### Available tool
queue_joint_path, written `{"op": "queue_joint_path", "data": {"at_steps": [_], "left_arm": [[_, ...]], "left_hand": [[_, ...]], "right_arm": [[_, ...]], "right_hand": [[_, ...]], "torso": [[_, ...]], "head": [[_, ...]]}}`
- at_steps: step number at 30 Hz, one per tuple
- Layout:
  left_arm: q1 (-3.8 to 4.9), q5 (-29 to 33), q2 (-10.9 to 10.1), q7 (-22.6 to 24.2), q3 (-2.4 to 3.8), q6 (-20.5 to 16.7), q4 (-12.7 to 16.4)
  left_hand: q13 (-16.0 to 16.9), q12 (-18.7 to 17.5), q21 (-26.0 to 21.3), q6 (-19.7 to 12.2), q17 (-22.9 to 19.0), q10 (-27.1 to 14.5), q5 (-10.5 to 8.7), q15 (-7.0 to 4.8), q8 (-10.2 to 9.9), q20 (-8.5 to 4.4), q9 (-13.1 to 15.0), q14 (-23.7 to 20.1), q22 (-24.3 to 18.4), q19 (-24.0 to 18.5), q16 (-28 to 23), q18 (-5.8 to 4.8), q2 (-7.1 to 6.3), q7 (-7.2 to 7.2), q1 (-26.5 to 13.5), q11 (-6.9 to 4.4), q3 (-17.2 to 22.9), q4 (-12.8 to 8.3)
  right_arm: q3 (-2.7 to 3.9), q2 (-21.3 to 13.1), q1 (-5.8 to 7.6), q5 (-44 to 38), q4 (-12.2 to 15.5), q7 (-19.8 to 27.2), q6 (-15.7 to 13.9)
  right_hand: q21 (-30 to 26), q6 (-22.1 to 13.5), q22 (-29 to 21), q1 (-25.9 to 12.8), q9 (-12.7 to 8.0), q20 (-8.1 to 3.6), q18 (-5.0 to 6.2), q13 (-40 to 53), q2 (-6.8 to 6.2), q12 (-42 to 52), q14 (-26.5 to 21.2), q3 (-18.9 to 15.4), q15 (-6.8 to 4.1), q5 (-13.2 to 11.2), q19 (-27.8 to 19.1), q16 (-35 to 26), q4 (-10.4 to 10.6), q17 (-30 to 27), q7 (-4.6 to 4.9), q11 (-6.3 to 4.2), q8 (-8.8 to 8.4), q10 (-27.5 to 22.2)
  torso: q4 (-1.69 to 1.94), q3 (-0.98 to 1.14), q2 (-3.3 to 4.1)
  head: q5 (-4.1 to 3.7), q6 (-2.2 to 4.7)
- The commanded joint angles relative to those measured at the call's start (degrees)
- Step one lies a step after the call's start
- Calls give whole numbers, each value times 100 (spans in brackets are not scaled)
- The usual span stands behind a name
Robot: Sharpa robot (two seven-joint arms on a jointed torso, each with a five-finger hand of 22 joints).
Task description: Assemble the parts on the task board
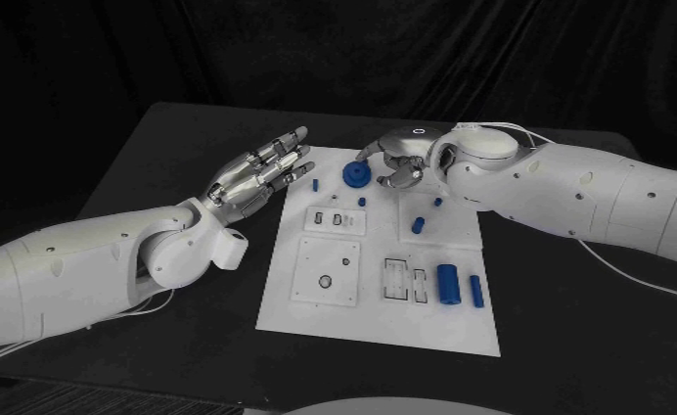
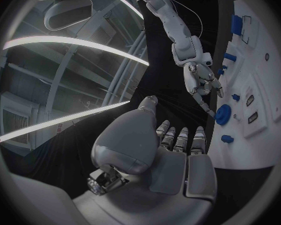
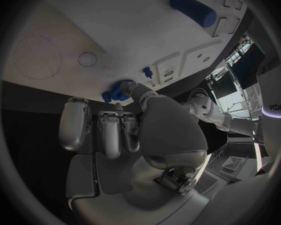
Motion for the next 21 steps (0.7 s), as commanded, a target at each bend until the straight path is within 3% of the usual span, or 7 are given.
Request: {"op": "queue_joint_path", "data": {"at_steps": [1,11,14,21], "left_arm": [[6,23,12,103,4,69,8],[6,23,26,104,4,77,0],[6,23,21,101,4,76,-1],[6,23,24,102,4,80,-6]], "left_hand": [[-4,-13,-25,-7,-6,-5,21,41,4,41,-2,-2,-2,7,-38,14,22,13,-24,51,6,-36],[-4,-12,-25,-7,-6,-4,23,45,4,44,-2,-2,-2,8,-38,14,25,16,-28,58,8,-40],[-4,-12,-25,-7,-6,-4,23,45,4,44,-2,-2,-2,8,-38,14,25,16,-28,58,8,-40],[-4,-12,-25,-7,-6,-4,23,45,4,44,-2,-2,-2,8,-38,14,25,16,-28,58,8,-40]], "right_arm": [[1,38,-34,12,-49,26,37],[2,113,-89,12,-199,-65,176],[2,99,-99,12,-204,-94,200],[2,51,-115,12,-181,-108,179]], "right_hand": [[-15,16,704,-18,4,-47,-37,1509,-37,20,573,30,-48,-39,3,-12,10,1418,-17,-60,-25,599],[-28,149,702,-32,19,-66,-35,1509,-29,20,570,35,-67,-46,-1,-21,22,1410,-32,-80,-7,599],[-44,711,706,-56,129,-81,-36,1509,-24,20,568,45,-66,-49,-2,-26,39,1404,17,-59,93,599],[-58,1374,726,-99,229,3,-44,1509,-31,20,571,75,54,-47,7,-18,66,1412,222,100,324,599]], "torso": [[7,0,1],[15,0,0],[9,-1,0],[4,-3,-2]], "head": [[9,-6],[20,-14],[26,-18],[19,-17]]}}
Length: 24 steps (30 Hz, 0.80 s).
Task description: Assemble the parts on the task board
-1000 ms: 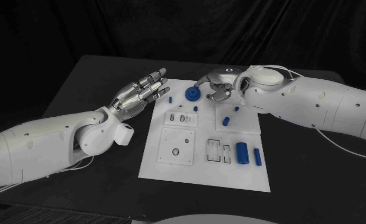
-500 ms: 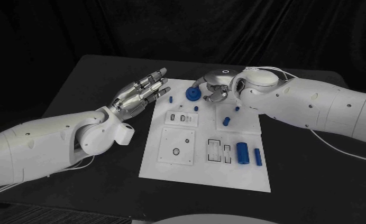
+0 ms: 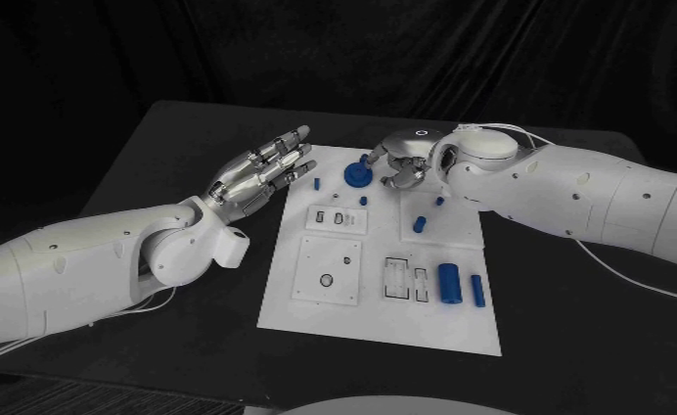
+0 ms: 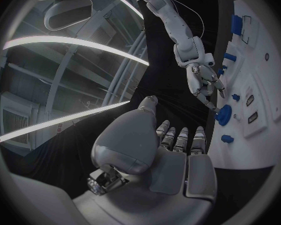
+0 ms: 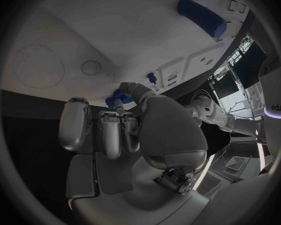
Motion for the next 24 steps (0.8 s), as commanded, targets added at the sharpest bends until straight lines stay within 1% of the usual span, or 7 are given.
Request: {"op": "queue_joint_path", "data": {"at_steps": [1,7,15,18,19,21,24], "left_arm": [[6,23,12,103,4,75,4],[6,23,8,100,4,74,3],[6,23,-25,93,4,64,4],[6,23,-41,91,4,57,9],[6,23,-47,91,4,54,12],[6,23,-54,91,4,52,13],[5,23,-58,87,4,53,12]], "left_hand": [[-5,-12,-25,-7,-6,18,23,45,4,44,-2,-2,-2,8,-38,14,25,16,-28,38,8,-40],[-5,-12,-25,-7,-6,18,23,45,4,44,-2,-2,-2,8,-38,14,25,16,-28,38,8,-40],[-4,-12,-24,-8,-6,18,24,49,5,49,-2,-2,-1,9,-38,13,29,20,-32,47,12,-45],[-4,-12,-24,-8,-6,18,24,49,5,49,-2,-2,-1,9,-38,13,29,20,-32,47,12,-45],[-4,-12,-24,-8,-6,18,24,49,5,49,-2,-2,-1,9,-38,13,29,20,-32,47,12,-45],[-4,-11,-23,-5,-6,20,24,51,5,50,-2,-2,-1,9,-38,13,29,21,-34,49,12,-47],[-4,-11,-23,-5,-6,20,24,51,5,50,-2,-2,-1,9,-38,13,29,21,-34,49,12,-47]], "right_arm": [[-14,-27,-40,-6,30,-81,76],[-14,-88,-48,-6,79,-56,2],[-14,-270,-47,-6,161,-21,-248],[-14,-396,-24,-6,249,-15,-381],[-14,-461,2,-6,298,-14,-437],[-14,-583,61,-6,397,-20,-523],[-14,-889,209,-6,671,-69,-659]], "right_hand": [[-29,249,731,-59,78,62,-43,1510,8,20,566,34,80,-25,7,-17,18,1414,81,71,125,598],[-46,519,742,-49,215,100,-38,1510,22,20,565,5,106,-36,8,-21,10,1410,99,94,327,598],[-67,380,743,-65,224,104,-32,1510,18,20,560,-17,102,-95,4,-39,26,1393,86,88,287,598],[-82,300,746,-112,218,105,-31,1510,33,20,557,-68,101,-416,6,-48,96,1384,81,84,261,598],[-81,247,753,-167,201,105,-33,1510,37,20,558,-132,100,-769,14,-49,174,1383,78,83,236,598],[-72,234,763,-206,189,104,-36,1510,36,20,558,-197,96,-1065,26,-49,247,1383,69,76,232,598],[-46,181,791,-337,126,82,-45,1510,-21,20,567,-452,63,-1890,68,-25,498,1405,14,37,204,598]], "torso": [[-5,-3,-3],[-20,4,-6],[-31,6,-7],[-26,8,-6],[-26,8,-6],[-23,10,-6],[-18,9,-6]], "head": [[-4,2],[16,10],[43,16],[30,27],[25,30],[14,28],[-4,16]]}}
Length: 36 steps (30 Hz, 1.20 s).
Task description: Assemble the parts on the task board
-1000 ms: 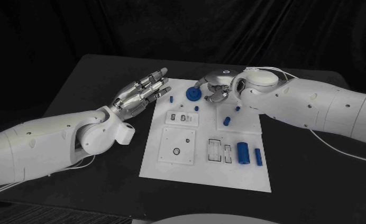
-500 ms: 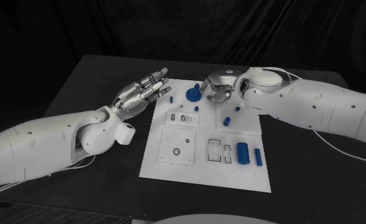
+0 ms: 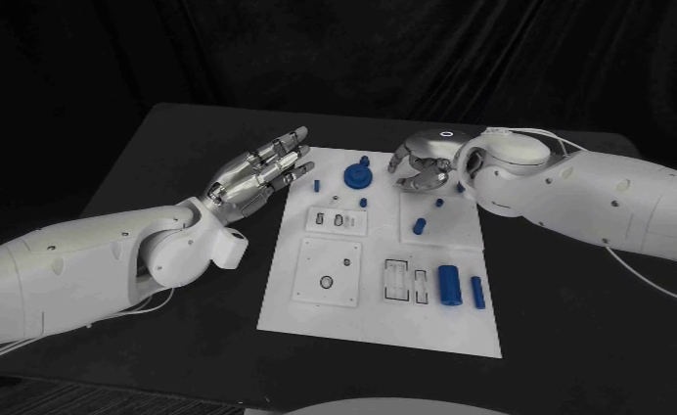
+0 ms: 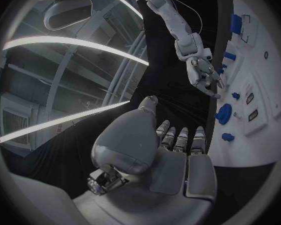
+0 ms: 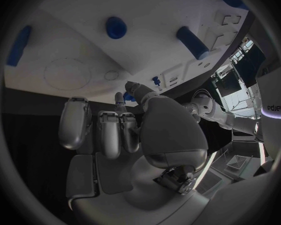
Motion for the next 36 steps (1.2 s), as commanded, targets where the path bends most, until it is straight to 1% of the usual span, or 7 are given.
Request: {"op": "queue_joint_path", "data": {"at_steps": [1,3,8,13,15,21,36], "left_arm": [[5,23,2,88,5,49,14],[5,23,0,83,4,48,14],[5,23,-6,73,4,42,9],[4,23,-5,67,4,53,3],[3,23,-1,65,4,60,-3],[-1,23,11,62,4,72,-18],[-11,23,25,69,3,99,-40]], "left_hand": [[-4,-11,-23,-5,-9,-1,24,51,5,50,-2,-2,-1,9,-38,13,29,21,-34,29,-4,-31],[-4,-11,-23,-5,-9,-1,24,51,5,50,-2,-2,-1,9,-38,13,29,21,-34,29,-4,-31],[-3,-10,-22,0,-9,2,25,53,6,52,-1,-2,0,11,-38,13,28,21,-36,30,-3,-34],[-3,-10,-22,0,-9,2,25,53,6,52,-1,-2,0,11,-38,13,28,21,-36,30,-3,-34],[-3,-10,-22,0,-9,2,25,53,6,52,-1,-2,0,11,-38,13,28,21,-36,30,-3,-34],[-3,-10,-22,0,-9,2,25,53,6,52,-1,-2,0,11,-38,13,28,21,-36,30,-3,-34],[-4,-11,-23,-6,-9,0,27,58,6,55,-2,-2,0,10,-38,12,28,20,-40,31,-2,-38]], "right_arm": [[7,-287,155,-22,286,-102,-419],[7,-516,253,-22,487,-146,-480],[6,-1149,403,-42,995,-284,-654],[5,-1595,441,-53,1253,-413,-717],[4,-1768,432,-56,1312,-462,-749],[2,-2043,323,-58,1343,-544,-822],[1,-2013,8,-67,1060,-476,-993]], "right_hand": [[-1,-60,787,-99,-36,-2,-45,1510,-44,20,572,-130,14,-434,46,-3,145,1401,-37,-18,-42,580],[35,-68,816,-143,-98,-44,-53,1510,-106,20,579,-319,-29,-839,82,19,298,1422,-110,-81,-54,580],[180,68,900,-164,-225,-147,-92,1510,-233,20,552,-632,-145,-1252,176,-89,575,1314,-276,-213,-137,580],[261,111,939,-125,-249,-166,-112,1510,-253,20,531,-678,-159,-1261,217,-181,628,1221,-277,-225,-150,580],[273,118,946,-91,-266,-174,-116,1510,-257,20,528,-695,-164,-1244,226,-203,655,1198,-277,-228,-167,580],[295,99,963,-10,-314,-182,-122,1510,-297,20,529,-751,-165,-1244,242,-209,726,1188,-255,-221,-223,580],[300,261,991,255,-370,-140,-127,1510,-444,20,528,-918,-109,-1310,257,-226,989,1161,-158,-144,-239,580]], "torso": [[6,1,1],[2,-1,-1],[-33,-10,-11],[-64,-9,-12],[-56,-10,-13],[-76,-7,-11],[-69,-1,-14]], "head": [[-18,-15],[-23,-20],[-26,-36],[-46,-38],[-78,-30],[-88,-21],[-86,-47]]}}
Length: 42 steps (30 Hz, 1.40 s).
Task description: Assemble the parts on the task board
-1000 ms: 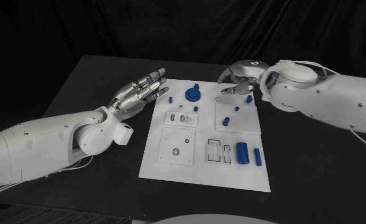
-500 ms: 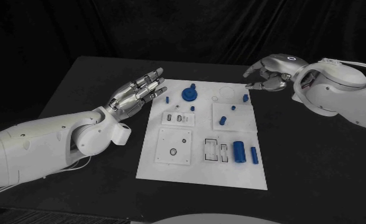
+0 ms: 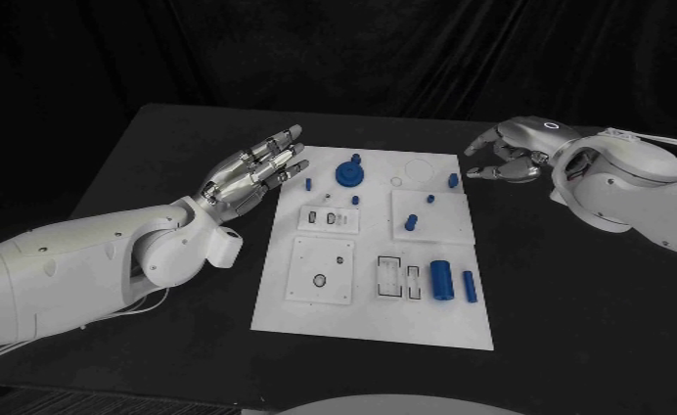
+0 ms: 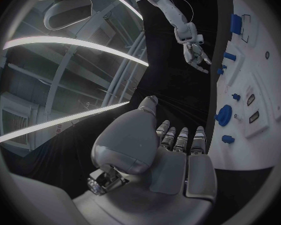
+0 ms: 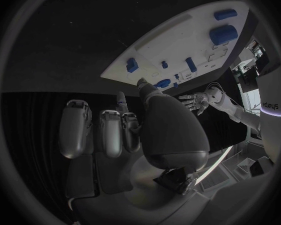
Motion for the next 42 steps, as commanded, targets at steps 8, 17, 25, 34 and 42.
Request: {"op": "queue_joint_path", "data": {"at_steps": [8,17,25,34,42], "left_arm": [[-9,23,10,76,4,95,1],[-11,23,25,74,4,120,-12],[-12,23,10,60,4,132,-11],[-13,23,12,49,4,149,-14],[-14,23,14,37,4,167,-20]], "left_hand": [[-6,-12,-23,-11,-5,-1,28,62,5,38,-3,-2,0,-11,-38,12,32,19,-44,34,2,-45],[-6,-12,-23,-11,-5,-1,28,63,4,39,-3,-2,0,-11,-38,12,32,19,-44,34,2,-46],[-6,-12,-23,-11,-5,-1,28,63,4,39,-3,-2,0,-11,-38,12,32,19,-44,34,2,-46],[-6,-12,-22,-23,-5,-1,27,71,2,44,-5,-2,0,-11,-38,10,36,17,-49,39,7,-54],[-6,-12,-22,-23,-5,-1,27,71,2,44,-5,-2,0,-11,-38,10,36,17,-49,39,7,-54]], "right_arm": [[4,129,-138,-50,-146,0,-220],[4,290,-230,-52,-267,73,-239],[4,387,-307,-53,-346,108,-222],[4,480,-368,-55,-460,123,-205],[5,536,-392,-55,-523,118,-197]], "right_hand": [[1,59,1002,144,-34,57,-76,1507,-78,20,521,-84,68,-75,75,-38,236,1144,75,99,-55,592],[-14,192,1020,425,-3,121,-75,1507,-36,20,518,-84,134,359,79,-46,372,1124,160,176,-30,592],[-28,285,1023,496,39,132,-72,1507,-14,20,516,-81,144,504,77,-48,369,1118,177,189,10,592],[-47,424,1027,561,130,146,-70,1507,0,20,512,-85,161,628,74,-61,344,1100,201,209,87,592],[-70,518,1028,633,263,154,-66,1507,14,20,509,-88,168,707,67,-66,290,1090,207,215,170,592]], "torso": [[9,-1,-3],[16,-9,-3],[11,-8,-5],[13,-8,-5],[12,-8,-3]], "head": [[-9,-13],[-13,-5],[-8,-2],[-12,-3],[-9,-18]]}}
